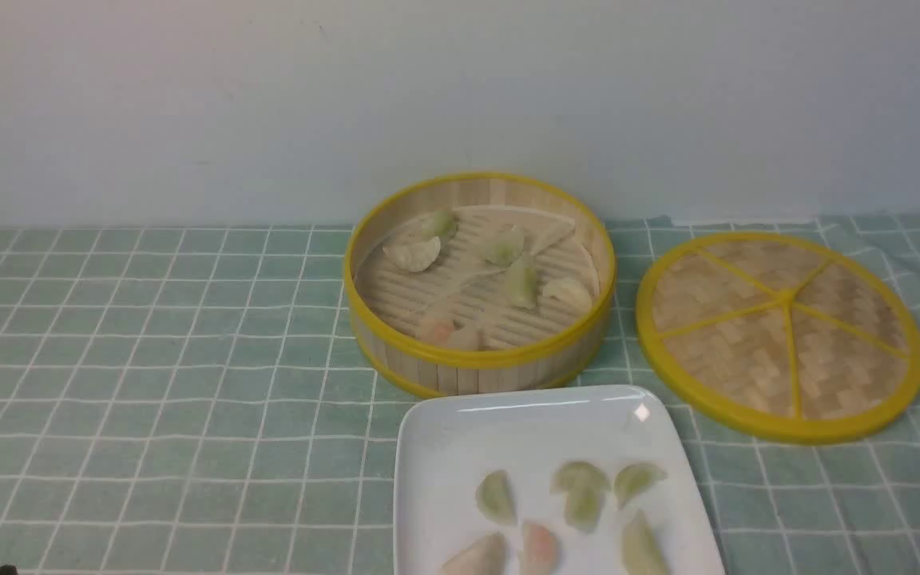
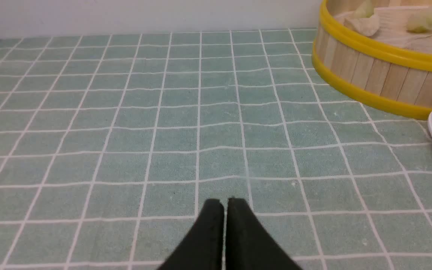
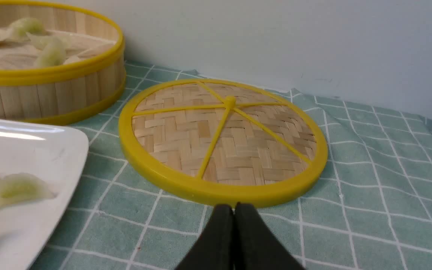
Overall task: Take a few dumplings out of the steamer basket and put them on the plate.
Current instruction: Use the right arm to grab a dumpling from inside the steamer
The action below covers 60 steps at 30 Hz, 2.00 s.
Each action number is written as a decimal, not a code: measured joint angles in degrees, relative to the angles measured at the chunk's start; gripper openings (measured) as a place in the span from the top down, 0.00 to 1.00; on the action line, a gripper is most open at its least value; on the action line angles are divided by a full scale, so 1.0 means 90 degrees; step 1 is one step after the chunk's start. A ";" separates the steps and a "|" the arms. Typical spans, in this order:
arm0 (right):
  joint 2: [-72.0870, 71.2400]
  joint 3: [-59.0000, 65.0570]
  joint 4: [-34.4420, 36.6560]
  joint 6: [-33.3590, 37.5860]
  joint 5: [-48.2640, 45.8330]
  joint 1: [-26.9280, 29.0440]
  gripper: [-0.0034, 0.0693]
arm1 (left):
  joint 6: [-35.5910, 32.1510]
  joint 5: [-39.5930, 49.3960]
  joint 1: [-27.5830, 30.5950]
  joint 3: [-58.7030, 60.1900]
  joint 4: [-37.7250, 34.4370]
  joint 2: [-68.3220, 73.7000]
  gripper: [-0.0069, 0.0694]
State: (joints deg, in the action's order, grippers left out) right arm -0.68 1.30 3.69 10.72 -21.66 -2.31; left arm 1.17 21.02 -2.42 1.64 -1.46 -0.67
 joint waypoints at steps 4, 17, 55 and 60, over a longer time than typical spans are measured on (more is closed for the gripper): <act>0.0000 0.0000 0.0000 0.0000 0.0000 0.0000 0.97 | 0.0000 0.0000 0.0000 0.0000 0.0000 0.0000 0.92; 0.0000 0.0000 0.0000 0.0000 0.0000 0.0000 0.97 | 0.0000 0.0000 0.0000 0.0000 0.0000 0.0000 0.92; 0.5252 -0.5356 0.3084 0.0705 -0.2517 0.0000 0.97 | 0.0000 0.0000 0.0000 0.0000 0.0000 0.0000 0.92; 0.7661 -0.7344 0.2438 0.0894 -0.3950 -0.0148 0.97 | 0.0000 0.0000 0.0000 0.0000 0.0000 0.0000 0.92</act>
State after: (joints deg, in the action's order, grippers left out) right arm 68.27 -64.79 25.62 18.76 -57.21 -3.64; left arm 1.17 21.02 -2.42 1.64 -1.46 -0.67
